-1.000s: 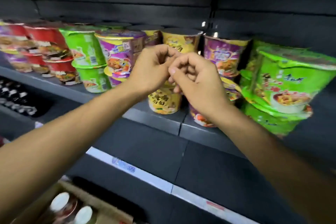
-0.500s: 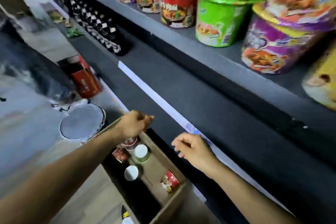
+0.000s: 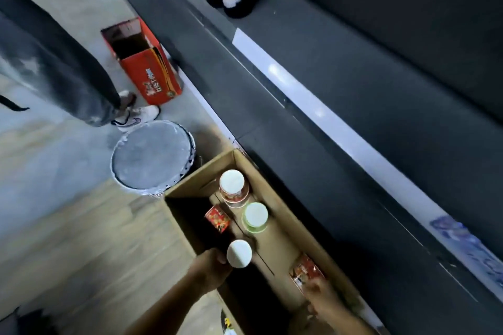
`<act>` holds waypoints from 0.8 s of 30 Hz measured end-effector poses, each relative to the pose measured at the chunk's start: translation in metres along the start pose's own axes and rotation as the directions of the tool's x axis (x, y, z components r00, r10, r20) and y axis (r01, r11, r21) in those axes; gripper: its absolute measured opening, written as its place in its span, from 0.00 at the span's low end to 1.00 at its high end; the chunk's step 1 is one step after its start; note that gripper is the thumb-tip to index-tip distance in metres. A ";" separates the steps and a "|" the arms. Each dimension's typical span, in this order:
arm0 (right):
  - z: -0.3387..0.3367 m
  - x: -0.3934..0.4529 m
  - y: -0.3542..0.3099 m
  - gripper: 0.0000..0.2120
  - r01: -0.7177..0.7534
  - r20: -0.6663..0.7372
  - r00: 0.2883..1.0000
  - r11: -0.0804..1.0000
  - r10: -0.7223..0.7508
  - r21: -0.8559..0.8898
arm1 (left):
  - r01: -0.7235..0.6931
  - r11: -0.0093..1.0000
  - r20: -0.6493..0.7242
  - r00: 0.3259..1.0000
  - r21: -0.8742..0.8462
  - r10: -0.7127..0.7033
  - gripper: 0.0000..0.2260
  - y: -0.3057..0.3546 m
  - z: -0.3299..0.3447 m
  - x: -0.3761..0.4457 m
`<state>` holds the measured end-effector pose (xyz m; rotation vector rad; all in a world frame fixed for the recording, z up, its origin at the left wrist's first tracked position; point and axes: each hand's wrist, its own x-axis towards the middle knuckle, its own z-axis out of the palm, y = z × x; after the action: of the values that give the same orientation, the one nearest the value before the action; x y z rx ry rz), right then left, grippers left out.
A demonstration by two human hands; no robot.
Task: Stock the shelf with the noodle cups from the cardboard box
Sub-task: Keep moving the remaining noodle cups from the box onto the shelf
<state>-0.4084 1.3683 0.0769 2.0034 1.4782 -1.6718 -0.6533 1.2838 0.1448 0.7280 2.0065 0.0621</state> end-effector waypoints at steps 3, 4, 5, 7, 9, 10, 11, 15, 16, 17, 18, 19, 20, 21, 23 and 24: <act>0.020 0.048 0.029 0.10 -0.037 0.061 0.997 0.984 0.049 -0.176 | 0.068 0.997 -0.023 0.997 -0.025 -0.068 0.04 -0.029 0.034 0.048; 0.025 0.066 0.038 0.04 -0.057 0.063 0.996 0.979 0.070 -0.196 | 0.089 0.995 -0.016 0.996 -0.047 -0.090 0.05 -0.036 0.045 0.063; 0.028 0.084 0.049 0.08 -0.062 0.052 0.996 0.975 0.075 -0.214 | 0.113 0.992 -0.020 0.993 -0.057 -0.114 0.08 -0.042 0.057 0.079; 0.038 0.118 0.070 0.19 -0.076 -0.003 0.997 0.971 0.077 -0.226 | 0.130 0.989 0.001 0.991 -0.066 -0.131 0.13 -0.054 0.087 0.111; 0.042 0.150 0.088 0.25 -0.100 -0.052 0.994 0.972 0.091 -0.211 | 0.135 0.989 0.057 0.990 -0.061 -0.132 0.14 -0.059 0.119 0.142; 0.043 0.164 0.094 0.27 -0.132 -0.074 0.990 0.972 0.119 -0.193 | 0.129 0.990 0.074 0.989 -0.051 -0.125 0.14 -0.059 0.136 0.157; 0.043 0.177 0.100 0.31 -0.157 -0.087 0.986 0.968 0.142 -0.197 | 0.128 0.991 0.094 0.988 -0.038 -0.124 0.13 -0.059 0.153 0.172; 0.045 0.237 0.135 0.37 -0.226 -0.088 0.974 0.931 0.209 -0.287 | 0.141 0.989 0.199 0.971 -0.046 -0.129 0.10 -0.047 0.219 0.227; 0.047 0.249 0.143 0.37 -0.230 -0.079 0.973 0.933 0.216 -0.278 | 0.147 0.987 0.224 0.966 -0.061 -0.130 0.13 -0.044 0.236 0.237; 0.052 0.259 0.151 0.37 -0.228 -0.083 0.974 0.934 0.213 -0.274 | 0.154 0.985 0.244 0.961 -0.083 -0.130 0.14 -0.039 0.252 0.247; 0.057 0.265 0.154 0.38 -0.224 -0.099 0.974 0.932 0.203 -0.285 | 0.175 0.977 0.267 0.954 -0.122 -0.138 0.16 -0.034 0.267 0.254; 0.062 0.269 0.155 0.39 -0.219 -0.126 0.974 0.924 0.188 -0.312 | 0.210 0.963 0.296 0.943 -0.169 -0.154 0.16 -0.031 0.282 0.261; 0.068 0.270 0.154 0.40 -0.209 -0.157 0.974 0.913 0.163 -0.349 | 0.247 0.946 0.320 0.932 -0.209 -0.173 0.18 -0.029 0.294 0.267; 0.073 0.271 0.154 0.41 -0.212 -0.190 0.970 0.905 0.150 -0.369 | 0.279 0.932 0.342 0.920 -0.234 -0.189 0.19 -0.027 0.305 0.272; 0.081 0.271 0.157 0.39 -0.225 -0.255 0.958 0.890 0.129 -0.396 | 0.337 0.893 0.377 0.901 -0.297 -0.214 0.23 -0.025 0.326 0.280; 0.082 0.271 0.158 0.34 -0.224 -0.278 0.954 0.875 0.108 -0.430 | 0.366 0.866 0.389 0.894 -0.341 -0.224 0.25 -0.022 0.333 0.281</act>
<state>-0.3754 1.3917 -0.2450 2.0392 1.5385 -0.9157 -0.4947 1.3291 -0.2589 0.1371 1.6747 0.1555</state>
